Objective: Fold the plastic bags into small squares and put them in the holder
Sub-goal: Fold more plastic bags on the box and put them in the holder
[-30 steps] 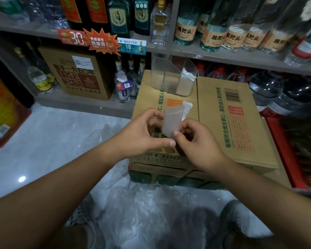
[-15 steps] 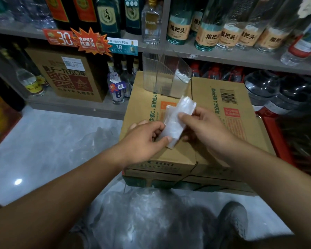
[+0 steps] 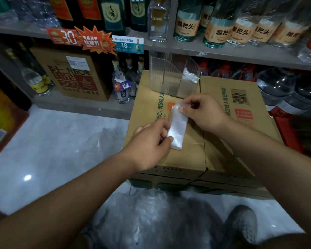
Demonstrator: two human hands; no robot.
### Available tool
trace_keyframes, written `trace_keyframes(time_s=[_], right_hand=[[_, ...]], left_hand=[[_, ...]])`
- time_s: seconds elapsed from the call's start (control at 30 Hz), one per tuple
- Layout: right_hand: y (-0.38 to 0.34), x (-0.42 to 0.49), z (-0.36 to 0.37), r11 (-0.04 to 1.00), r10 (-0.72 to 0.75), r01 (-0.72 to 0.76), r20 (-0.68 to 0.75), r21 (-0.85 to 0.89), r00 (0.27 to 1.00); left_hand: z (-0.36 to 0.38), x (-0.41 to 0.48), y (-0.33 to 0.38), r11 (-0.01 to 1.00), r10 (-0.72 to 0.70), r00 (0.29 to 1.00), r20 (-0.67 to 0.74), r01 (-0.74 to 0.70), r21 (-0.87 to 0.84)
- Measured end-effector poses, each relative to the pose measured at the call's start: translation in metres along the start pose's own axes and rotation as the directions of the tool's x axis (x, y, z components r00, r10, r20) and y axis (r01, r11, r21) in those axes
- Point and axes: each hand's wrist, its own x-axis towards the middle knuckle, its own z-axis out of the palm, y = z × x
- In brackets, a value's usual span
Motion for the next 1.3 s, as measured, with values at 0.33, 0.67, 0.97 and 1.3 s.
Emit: trace_keyframes(time_s=[0.33,0.67,0.97,1.3], right_hand=[[-0.005,-0.003,0.008,0.986,0.012,-0.01,0.015,-0.166,1.0],[-0.004,-0.038,0.008,0.975,0.119,-0.136,-0.103,-0.177,0.988],[0.003,-0.04,0.011,0.959,0.004,-0.046,-0.151,-0.278,0.989],[0.009,-0.037,0.007,0.988,0.027,-0.051,-0.16,-0.148,0.987]], left_hand=[[-0.016,0.001,-0.006,0.997,-0.059,0.998,0.034,0.06,-0.038],[-0.035,-0.008,-0.011,0.988,-0.14,0.971,-0.195,0.15,0.039],[0.002,-0.045,-0.015,0.748,0.023,0.98,0.195,-0.146,0.648],[0.002,-0.048,-0.012,0.763,0.028,0.98,0.198,-0.148,0.629]])
